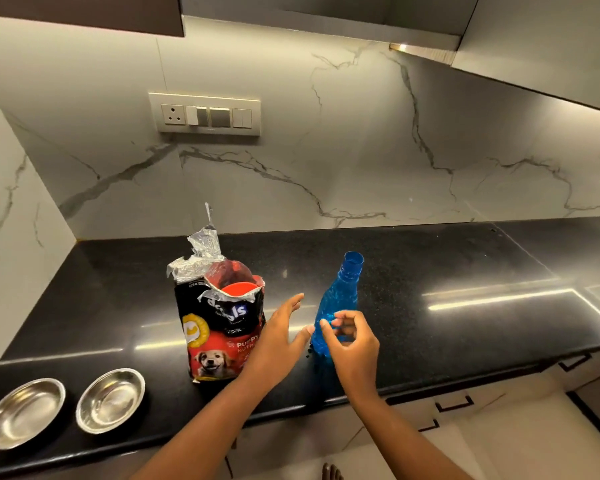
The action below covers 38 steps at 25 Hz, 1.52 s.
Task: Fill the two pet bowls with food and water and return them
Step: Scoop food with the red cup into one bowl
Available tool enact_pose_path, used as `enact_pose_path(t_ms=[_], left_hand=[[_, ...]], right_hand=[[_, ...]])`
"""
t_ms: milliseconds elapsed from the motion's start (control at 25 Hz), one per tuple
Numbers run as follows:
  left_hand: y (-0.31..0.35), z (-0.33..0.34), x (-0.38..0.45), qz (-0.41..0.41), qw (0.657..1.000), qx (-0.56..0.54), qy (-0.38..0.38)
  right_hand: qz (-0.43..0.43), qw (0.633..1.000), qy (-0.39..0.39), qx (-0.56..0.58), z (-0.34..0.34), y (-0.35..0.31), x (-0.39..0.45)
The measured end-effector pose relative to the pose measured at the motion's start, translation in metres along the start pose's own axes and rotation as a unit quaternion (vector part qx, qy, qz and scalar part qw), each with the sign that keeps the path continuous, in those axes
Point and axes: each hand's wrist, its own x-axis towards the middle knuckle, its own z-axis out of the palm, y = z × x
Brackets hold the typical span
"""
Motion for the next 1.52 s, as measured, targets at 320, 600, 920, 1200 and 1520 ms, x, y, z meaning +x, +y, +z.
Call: enact_pose_path(t_ms=[320, 600, 920, 1200, 1520], left_hand=[[0.078, -0.090, -0.012, 0.060, 0.992, -0.052, 0.093], [0.047, -0.166, 0.001, -0.019, 0.951, 0.025, 0.306], [0.012, -0.157, 0.014, -0.251, 0.915, -0.212, 0.235], [0.027, -0.151, 0.001, -0.320, 0.896, -0.226, 0.209], [0.038, -0.135, -0.035, -0.316, 0.912, -0.217, 0.149]], right_hand=[[-0.124, 0.982, -0.125, 0.060, 0.039, -0.097, 0.038], [-0.161, 0.939, -0.292, -0.084, 0.108, -0.133, 0.090], [-0.222, 0.746, -0.492, -0.390, 0.168, -0.142, 0.106], [-0.248, 0.706, -0.506, -0.428, 0.170, -0.132, 0.105], [-0.069, 0.703, -0.659, -0.258, 0.122, -0.142, 0.102]])
